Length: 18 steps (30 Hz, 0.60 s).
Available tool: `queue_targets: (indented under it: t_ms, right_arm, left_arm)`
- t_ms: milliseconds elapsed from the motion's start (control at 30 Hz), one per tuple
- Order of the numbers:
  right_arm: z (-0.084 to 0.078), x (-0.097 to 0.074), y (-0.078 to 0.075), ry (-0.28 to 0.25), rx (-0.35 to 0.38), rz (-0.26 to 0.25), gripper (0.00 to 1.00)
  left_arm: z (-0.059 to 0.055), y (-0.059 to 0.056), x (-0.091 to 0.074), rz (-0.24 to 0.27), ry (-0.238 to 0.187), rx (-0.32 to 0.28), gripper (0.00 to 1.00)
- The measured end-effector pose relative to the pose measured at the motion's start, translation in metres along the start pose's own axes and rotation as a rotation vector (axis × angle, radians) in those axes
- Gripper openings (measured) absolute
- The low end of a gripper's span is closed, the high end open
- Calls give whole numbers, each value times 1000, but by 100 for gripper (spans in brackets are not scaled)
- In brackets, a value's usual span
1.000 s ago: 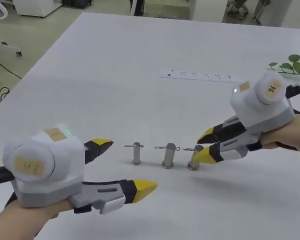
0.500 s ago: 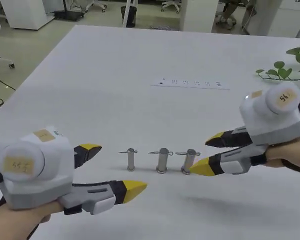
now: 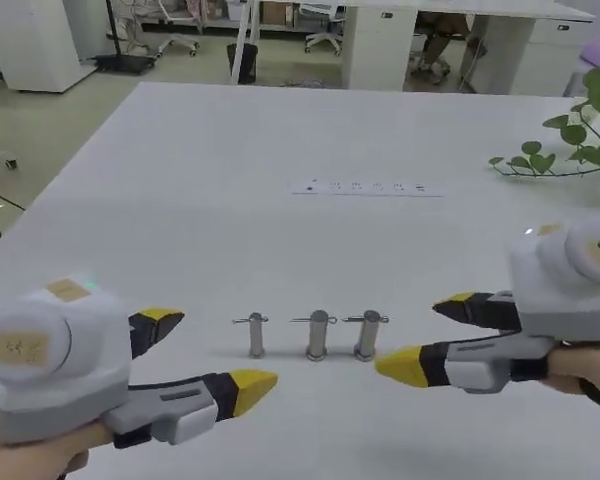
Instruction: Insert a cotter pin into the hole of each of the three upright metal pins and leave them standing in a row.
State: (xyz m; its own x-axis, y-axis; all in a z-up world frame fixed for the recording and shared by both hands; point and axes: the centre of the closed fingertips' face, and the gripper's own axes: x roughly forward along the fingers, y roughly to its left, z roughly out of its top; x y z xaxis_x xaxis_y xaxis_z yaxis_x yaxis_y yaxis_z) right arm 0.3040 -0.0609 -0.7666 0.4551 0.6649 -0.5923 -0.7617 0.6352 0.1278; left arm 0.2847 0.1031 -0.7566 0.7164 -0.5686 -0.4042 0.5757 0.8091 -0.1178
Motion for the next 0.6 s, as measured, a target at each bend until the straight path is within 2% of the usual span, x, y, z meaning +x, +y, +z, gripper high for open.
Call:
queue_targets:
  t_ms: [100, 200, 367, 500, 600]
  right_arm:
    - [-1, -5, -1, -28, 23, -30, 79]
    - [-4, -9, 5, -43, 38, -33, 85]
    - [-8, -14, 8, -79, 62, -57, 92]
    - [-12, -14, 10, -99, 89, -73, 98]
    - [-15, -14, 14, -98, 84, -76, 100]
  left_arm:
    - [-3, 1, -2, 17, 12, -6, 76]
    - [-1, 2, -6, 34, -3, -22, 77]
    - [-2, 3, -12, 60, 0, -12, 78]
    - [0, 6, -16, 76, -29, -48, 81]
    - [-1, 5, -17, 84, -36, -52, 84]
